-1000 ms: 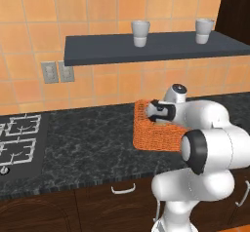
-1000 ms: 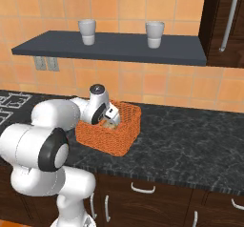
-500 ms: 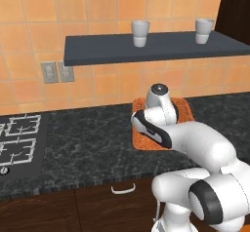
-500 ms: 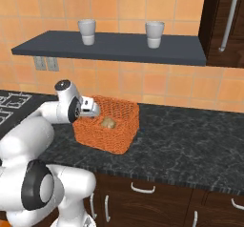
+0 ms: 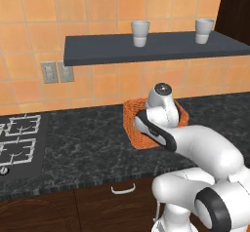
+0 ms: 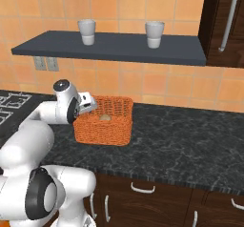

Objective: Open the cabinet, pick up the bread from the cabinet and place it in the basket. Then move the basket to the dining counter.

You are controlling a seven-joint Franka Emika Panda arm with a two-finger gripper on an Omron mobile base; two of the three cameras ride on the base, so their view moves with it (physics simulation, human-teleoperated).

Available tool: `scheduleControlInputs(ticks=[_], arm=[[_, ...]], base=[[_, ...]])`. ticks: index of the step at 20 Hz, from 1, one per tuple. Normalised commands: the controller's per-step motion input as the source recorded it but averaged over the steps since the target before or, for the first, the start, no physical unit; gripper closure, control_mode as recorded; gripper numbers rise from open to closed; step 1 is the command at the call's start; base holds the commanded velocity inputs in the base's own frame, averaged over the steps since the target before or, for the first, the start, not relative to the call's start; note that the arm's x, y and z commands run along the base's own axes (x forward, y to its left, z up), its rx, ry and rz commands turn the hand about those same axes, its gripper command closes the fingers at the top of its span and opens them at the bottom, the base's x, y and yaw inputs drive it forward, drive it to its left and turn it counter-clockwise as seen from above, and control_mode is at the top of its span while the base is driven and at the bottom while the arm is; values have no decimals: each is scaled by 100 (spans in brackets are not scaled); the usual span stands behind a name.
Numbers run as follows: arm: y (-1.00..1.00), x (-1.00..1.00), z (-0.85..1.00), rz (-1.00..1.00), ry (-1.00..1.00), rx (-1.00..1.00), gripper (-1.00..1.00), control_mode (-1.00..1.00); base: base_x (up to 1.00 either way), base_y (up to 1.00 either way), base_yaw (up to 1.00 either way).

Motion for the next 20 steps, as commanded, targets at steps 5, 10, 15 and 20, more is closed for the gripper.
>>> scheduleControlInputs(ticks=[5, 10, 15, 20], arm=[[7, 0, 39, 27, 1, -8, -100, -100], [49, -4, 3, 13, 6, -9, -100, -100], [16, 0, -8, 0, 1, -14, -100, -100], [-22, -1, -34, 0, 4, -12, -100, -100]], base=[[0, 0, 0], [0, 0, 0], [0, 0, 0], [0, 0, 0]])
